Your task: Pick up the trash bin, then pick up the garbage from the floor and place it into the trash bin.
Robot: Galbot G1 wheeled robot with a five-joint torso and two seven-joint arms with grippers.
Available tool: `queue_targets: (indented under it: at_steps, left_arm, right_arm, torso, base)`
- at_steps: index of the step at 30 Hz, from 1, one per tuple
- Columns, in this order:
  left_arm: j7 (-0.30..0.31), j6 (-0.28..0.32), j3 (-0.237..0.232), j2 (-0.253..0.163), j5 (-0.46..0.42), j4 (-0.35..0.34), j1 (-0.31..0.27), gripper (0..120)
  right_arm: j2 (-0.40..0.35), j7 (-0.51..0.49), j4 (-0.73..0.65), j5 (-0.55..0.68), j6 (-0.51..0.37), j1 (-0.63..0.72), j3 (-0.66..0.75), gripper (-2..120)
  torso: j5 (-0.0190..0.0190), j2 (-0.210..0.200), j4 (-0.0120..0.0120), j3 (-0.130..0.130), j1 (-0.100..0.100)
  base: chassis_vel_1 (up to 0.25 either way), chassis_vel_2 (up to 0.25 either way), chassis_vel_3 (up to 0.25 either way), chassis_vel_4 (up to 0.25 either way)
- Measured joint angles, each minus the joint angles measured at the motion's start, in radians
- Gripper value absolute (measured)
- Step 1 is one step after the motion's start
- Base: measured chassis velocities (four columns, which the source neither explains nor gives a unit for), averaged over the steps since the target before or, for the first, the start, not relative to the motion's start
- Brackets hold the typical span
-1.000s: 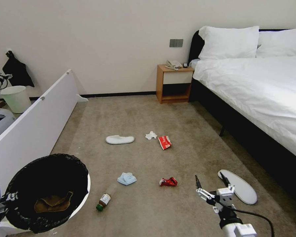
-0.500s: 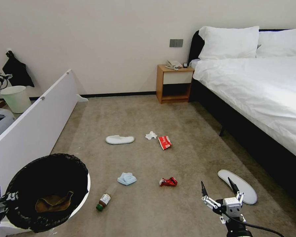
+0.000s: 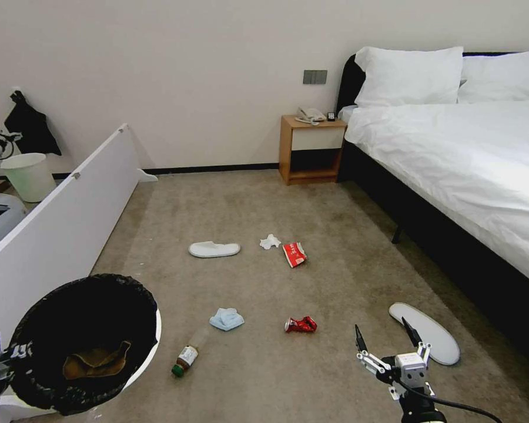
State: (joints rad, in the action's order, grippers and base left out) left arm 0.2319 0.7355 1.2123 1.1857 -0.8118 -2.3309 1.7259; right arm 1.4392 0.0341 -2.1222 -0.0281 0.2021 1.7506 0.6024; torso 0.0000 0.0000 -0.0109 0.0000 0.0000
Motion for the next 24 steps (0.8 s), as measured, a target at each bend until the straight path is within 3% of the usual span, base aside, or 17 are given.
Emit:
queue_targets:
  at_steps: [24]
  left_arm:
    - [0.0, 0.0, -0.006, 0.001, 0.003, -0.002, -0.003, 3]
  right_arm:
    - [0.003, 0.008, 0.002, -0.002, 0.002, 0.004, 0.001, 100]
  torso:
    - [0.0, 0.0, -0.0001, 0.0, 0.0]
  base:
    - [0.0, 0.0, 0.0, 0.0]
